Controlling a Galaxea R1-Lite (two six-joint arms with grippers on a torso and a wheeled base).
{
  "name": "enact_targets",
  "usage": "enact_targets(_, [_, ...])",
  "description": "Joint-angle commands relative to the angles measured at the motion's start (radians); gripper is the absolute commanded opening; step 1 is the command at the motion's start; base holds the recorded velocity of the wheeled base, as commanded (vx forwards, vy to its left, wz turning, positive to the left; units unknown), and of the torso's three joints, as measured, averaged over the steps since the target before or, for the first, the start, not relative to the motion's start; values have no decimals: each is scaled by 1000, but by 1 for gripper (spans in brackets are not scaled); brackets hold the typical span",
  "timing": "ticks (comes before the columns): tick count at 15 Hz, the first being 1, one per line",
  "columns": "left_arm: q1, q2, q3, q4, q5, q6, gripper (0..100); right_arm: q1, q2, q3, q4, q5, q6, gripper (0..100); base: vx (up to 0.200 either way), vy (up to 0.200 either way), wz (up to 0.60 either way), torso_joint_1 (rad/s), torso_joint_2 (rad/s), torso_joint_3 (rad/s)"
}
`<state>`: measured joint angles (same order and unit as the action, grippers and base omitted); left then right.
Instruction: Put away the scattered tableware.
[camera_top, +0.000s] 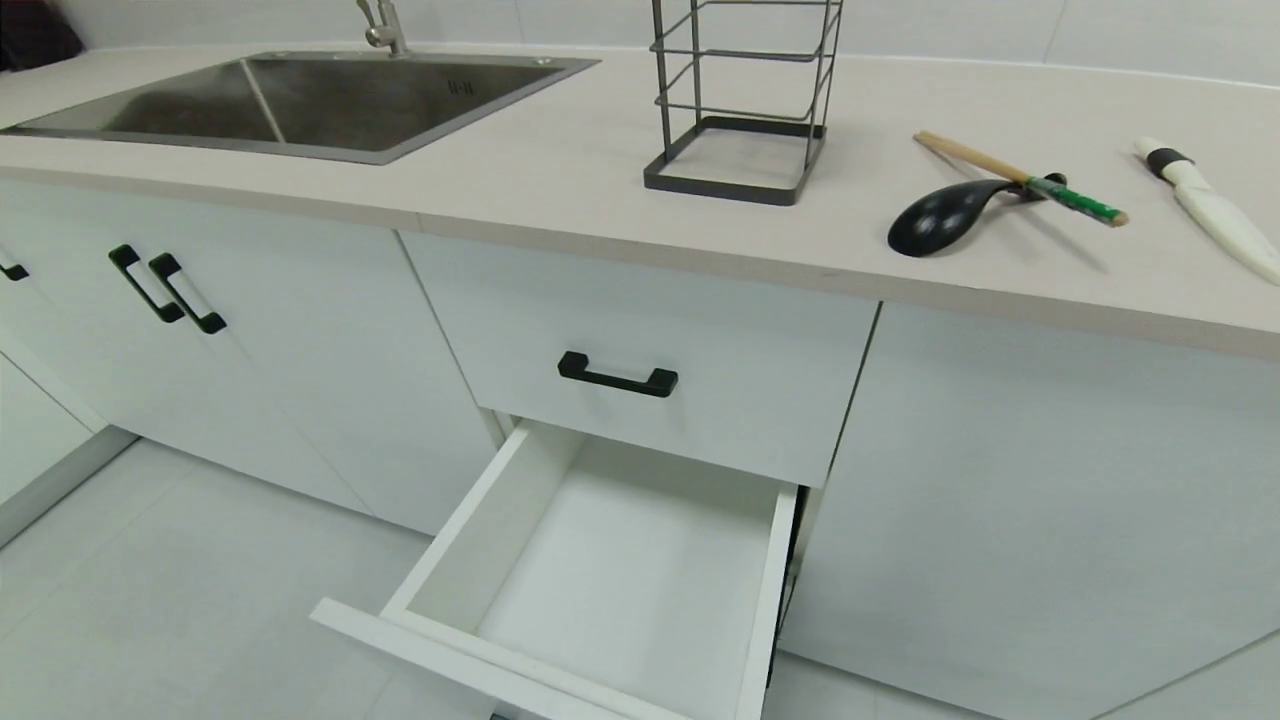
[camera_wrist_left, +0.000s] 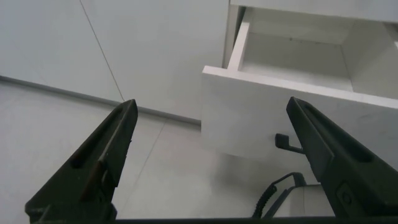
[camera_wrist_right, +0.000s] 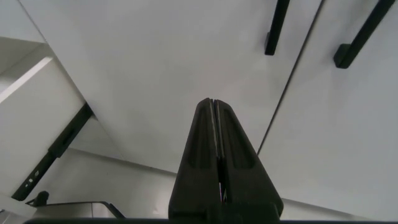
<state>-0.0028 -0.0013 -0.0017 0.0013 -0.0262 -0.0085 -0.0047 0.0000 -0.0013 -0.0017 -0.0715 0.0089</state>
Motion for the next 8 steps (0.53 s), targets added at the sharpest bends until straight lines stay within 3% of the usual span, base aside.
enact_targets(1, [0,1,0,-1,0,-1,100,0,2,1,0,-1,-1,0,0,0,0,251,-159,-188])
enact_targets(8, [0,1,0,-1,0,-1,100,0,2,1,0,9,-6,0,0,0,0,216,-550,-209])
